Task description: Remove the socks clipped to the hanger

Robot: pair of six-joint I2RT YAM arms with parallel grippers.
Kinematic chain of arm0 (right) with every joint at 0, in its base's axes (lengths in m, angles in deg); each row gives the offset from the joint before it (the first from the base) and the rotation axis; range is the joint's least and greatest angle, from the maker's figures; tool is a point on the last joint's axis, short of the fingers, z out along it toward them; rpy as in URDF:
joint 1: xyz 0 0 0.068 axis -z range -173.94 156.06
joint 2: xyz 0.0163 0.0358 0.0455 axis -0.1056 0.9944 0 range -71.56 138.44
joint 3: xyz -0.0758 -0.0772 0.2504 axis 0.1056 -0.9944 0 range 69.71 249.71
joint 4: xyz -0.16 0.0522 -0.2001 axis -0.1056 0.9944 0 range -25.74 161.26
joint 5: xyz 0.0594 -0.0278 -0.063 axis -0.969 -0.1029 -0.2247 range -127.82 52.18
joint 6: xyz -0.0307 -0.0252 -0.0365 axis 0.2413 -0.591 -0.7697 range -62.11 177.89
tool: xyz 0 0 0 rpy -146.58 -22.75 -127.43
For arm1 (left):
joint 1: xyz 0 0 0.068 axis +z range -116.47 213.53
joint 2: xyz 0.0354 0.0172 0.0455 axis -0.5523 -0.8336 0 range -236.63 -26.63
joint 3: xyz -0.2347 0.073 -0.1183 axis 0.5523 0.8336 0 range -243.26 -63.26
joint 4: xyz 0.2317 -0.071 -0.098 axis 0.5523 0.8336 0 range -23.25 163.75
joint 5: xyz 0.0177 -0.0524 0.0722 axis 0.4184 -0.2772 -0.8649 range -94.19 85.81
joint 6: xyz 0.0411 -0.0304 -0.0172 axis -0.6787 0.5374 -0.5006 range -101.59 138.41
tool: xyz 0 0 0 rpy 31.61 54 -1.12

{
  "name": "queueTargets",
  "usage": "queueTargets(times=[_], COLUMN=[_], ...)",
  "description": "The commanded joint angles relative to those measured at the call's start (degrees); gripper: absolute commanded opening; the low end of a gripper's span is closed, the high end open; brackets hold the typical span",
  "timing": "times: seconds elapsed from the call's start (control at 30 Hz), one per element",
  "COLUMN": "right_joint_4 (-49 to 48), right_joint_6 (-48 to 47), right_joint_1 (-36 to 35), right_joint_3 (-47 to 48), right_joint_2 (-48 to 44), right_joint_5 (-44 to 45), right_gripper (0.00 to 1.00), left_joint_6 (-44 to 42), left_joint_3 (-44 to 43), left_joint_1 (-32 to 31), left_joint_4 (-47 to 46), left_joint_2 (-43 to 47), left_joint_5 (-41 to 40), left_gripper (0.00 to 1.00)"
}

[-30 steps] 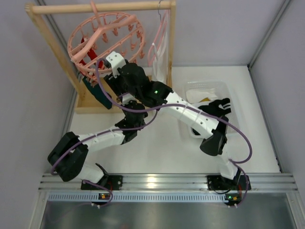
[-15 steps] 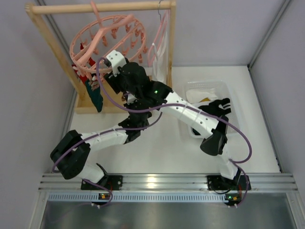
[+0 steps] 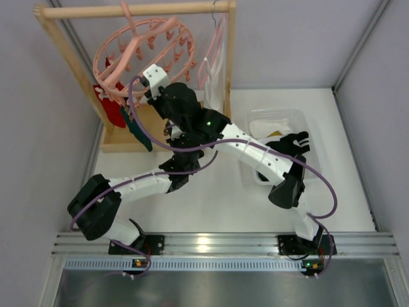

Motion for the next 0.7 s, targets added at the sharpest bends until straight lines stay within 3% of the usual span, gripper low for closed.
queueTargets(times=[0.0, 0.13, 0.17, 0.2, 0.4, 0.57, 0.63, 0.67], right_joint_4=[-5.4, -5.8, -6.0, -6.2, -6.6, -7.2, -7.0, -6.7], right_joint_6=[-0.2, 0.5, 0.6, 0.7, 1.6, 3.0, 3.4, 3.4], right_joint_1=[0.6, 0.6, 0.6, 0.6, 0.7, 0.9, 0.9, 0.8], right_joint_3=[0.4, -1.1, -1.9, -2.2, -4.2, -4.6, -4.7, -5.2], right_joint_2=[-1.6, -2.9, -3.1, -3.5, -4.9, -5.7, -5.9, -6.3], right_joint_5=[0.1, -0.9, -1.0, -1.0, -2.4, -3.4, -3.5, -3.9], right_gripper=[0.23, 0.2, 0.13, 0.13, 0.19, 0.2, 0.25, 0.33], left_joint_6=[-0.1, 0.4, 0.5, 0.9, 5.6, 2.0, 1.8, 3.0], left_joint_3=[-1.0, -0.3, 0.3, 1.0, 9.5, 13.8, 14.9, 15.9], left_joint_1=[-0.4, -0.4, -0.4, -0.4, -1.5, -7.4, -9.0, -10.4], left_joint_4=[-2.8, -2.6, -2.6, -2.6, -2.1, -2.0, -1.5, -0.7], left_joint_2=[0.6, 1.3, 1.4, 1.8, 9.0, 13.6, 16.4, 17.6], left_joint_5=[0.1, 2.0, 2.5, 2.6, 5.4, 3.2, 2.0, 1.7], left_gripper=[0.0, 0.0, 0.0, 0.0, 0.0, 0.0, 0.0, 0.0])
